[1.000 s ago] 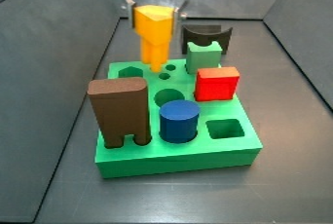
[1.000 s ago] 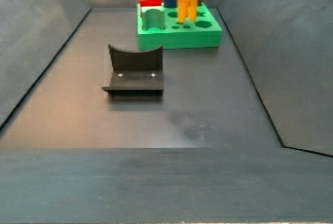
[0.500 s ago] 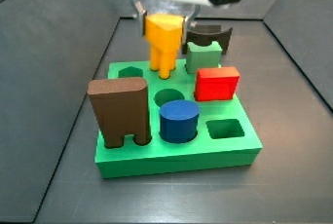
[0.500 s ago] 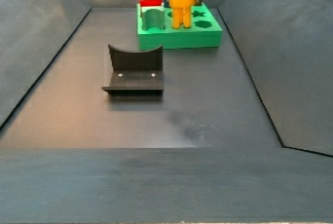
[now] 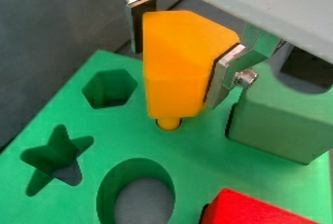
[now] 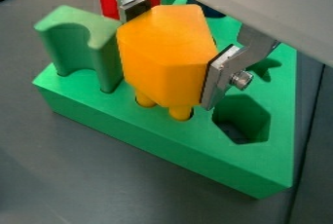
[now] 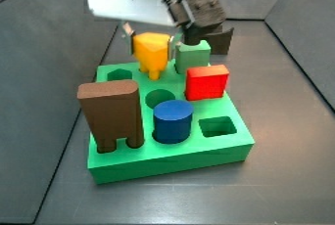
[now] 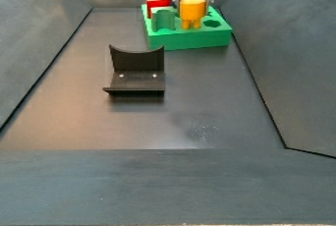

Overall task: Pick up the 3 prong object. Move up. Move to above the board. Insert the 3 prong object.
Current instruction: Insert the 3 prong object.

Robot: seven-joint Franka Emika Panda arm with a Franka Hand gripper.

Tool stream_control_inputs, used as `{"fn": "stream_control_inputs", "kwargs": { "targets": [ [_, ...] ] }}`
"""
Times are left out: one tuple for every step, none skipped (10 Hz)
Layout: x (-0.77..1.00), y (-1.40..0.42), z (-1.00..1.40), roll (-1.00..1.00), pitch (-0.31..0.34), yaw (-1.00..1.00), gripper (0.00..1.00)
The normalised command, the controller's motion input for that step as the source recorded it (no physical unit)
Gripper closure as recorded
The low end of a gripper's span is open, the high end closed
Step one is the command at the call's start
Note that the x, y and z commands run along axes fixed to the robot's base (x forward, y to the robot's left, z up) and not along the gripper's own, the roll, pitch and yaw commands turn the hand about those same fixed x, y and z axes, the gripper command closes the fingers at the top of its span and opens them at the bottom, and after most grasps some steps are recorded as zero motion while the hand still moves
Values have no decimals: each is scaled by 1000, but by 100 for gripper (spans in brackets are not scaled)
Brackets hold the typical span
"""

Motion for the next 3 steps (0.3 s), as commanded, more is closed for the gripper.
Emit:
{"fn": "stream_control_inputs", "kwargs": {
  "targets": [
    [-6,0,-349,-110,-223,0,100],
    [40,23,-237,-114,-79,-60,100],
    [9,26,0,-37,0,-29,100]
  ]
}}
